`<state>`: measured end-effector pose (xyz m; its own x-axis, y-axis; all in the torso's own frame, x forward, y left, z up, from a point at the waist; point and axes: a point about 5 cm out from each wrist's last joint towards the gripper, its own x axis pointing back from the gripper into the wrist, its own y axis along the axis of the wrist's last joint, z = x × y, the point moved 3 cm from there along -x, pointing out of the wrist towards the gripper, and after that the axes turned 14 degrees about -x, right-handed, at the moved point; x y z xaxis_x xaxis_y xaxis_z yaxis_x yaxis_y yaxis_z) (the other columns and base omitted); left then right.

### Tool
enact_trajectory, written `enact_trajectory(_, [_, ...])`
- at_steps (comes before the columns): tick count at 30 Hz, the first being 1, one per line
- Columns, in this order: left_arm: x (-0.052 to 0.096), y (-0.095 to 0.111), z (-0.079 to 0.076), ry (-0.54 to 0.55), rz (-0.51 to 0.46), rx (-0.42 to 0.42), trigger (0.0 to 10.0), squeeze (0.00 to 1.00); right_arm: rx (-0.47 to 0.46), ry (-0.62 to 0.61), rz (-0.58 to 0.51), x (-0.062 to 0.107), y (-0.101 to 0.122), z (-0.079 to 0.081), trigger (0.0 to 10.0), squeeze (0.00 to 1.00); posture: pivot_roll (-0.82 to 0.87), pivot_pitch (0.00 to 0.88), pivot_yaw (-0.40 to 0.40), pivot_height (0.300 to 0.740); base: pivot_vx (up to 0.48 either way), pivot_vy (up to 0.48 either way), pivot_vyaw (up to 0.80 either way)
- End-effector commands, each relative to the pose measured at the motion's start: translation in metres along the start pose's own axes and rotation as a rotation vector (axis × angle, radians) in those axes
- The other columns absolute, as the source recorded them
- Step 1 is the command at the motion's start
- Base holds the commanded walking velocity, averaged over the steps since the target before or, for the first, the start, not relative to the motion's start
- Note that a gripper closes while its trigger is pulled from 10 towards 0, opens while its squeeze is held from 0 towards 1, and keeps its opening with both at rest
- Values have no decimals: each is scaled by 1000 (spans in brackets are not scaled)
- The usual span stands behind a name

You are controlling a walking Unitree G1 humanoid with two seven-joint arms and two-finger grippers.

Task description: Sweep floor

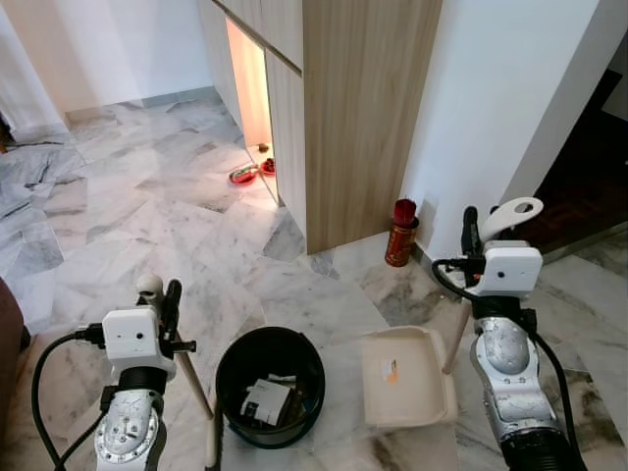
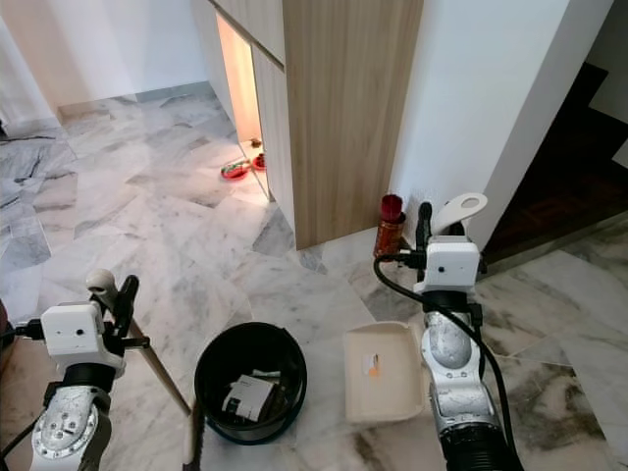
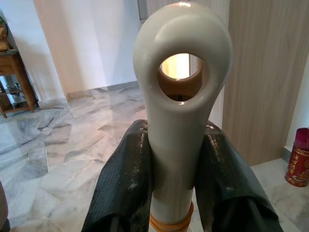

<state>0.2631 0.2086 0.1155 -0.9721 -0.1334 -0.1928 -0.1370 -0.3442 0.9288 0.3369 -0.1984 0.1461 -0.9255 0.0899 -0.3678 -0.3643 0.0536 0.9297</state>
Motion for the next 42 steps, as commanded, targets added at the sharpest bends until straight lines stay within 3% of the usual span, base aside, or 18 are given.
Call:
enact_trajectory(1, [-3, 8, 1, -1, -42, -4, 10000, 0, -3, 20, -54, -5, 11, 4, 10000, 0, 115, 0, 34, 740, 0, 0, 0])
enact_trajectory(42, [-5, 13, -1, 5, -67, -4, 10000, 0, -11, 62, -62, -5, 13, 17, 10000, 0, 107, 24, 34, 740, 0, 0, 0])
